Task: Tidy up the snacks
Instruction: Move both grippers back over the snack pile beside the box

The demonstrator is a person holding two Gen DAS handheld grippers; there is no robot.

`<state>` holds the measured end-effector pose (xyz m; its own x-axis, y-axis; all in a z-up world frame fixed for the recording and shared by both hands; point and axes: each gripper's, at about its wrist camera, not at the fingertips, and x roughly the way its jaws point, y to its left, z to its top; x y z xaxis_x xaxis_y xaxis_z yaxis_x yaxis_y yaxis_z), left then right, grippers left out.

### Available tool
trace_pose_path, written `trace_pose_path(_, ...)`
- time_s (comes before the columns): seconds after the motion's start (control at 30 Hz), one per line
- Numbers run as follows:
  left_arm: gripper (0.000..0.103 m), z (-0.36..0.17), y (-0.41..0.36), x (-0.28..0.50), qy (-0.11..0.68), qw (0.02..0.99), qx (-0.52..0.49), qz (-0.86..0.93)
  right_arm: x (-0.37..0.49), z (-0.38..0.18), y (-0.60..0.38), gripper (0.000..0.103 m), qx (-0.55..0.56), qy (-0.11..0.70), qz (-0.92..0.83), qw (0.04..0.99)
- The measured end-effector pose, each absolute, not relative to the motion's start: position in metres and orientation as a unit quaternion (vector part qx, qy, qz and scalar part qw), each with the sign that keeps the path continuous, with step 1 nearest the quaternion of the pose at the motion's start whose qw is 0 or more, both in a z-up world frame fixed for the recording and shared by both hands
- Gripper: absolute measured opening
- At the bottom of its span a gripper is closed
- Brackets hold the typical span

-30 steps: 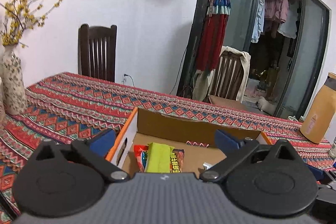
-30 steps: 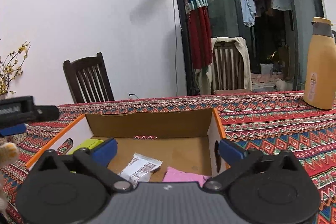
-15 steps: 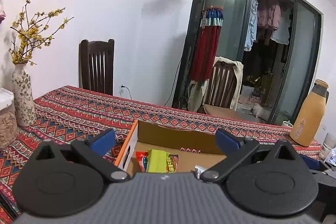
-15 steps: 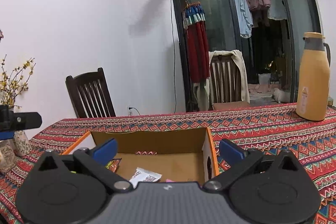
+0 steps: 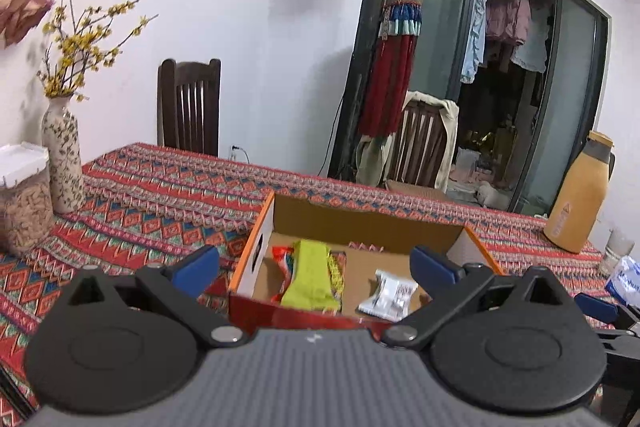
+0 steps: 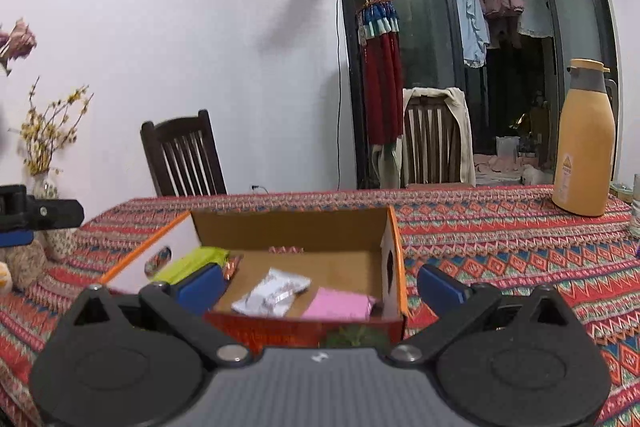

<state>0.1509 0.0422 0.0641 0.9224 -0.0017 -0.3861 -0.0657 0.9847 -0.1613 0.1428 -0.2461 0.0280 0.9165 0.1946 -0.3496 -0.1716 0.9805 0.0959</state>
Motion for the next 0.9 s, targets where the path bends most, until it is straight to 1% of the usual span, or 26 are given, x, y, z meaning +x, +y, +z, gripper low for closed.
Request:
trace_pose_path(0.33,0.103,0.014,0.052,0.133,0.241,0.968,-0.066,0.011,0.107,0.001,-0.258,0.103,0.023,0.212,0.09,0.973)
trace_pose_path(0.63,0.103,-0.026,0.056,0.124,0.265,0.963,-0.055,0.002,0.087,-0.029,-0.276,0.103,0.042,0.251,0.081,0.964)
trace_pose_path(0.9,0.103,-0.035,0.057,0.122,0.257,0.964,-0.063,0.007,0.078,-0.041,-0.287,0.103,0.056,0.262,0.072,0.961)
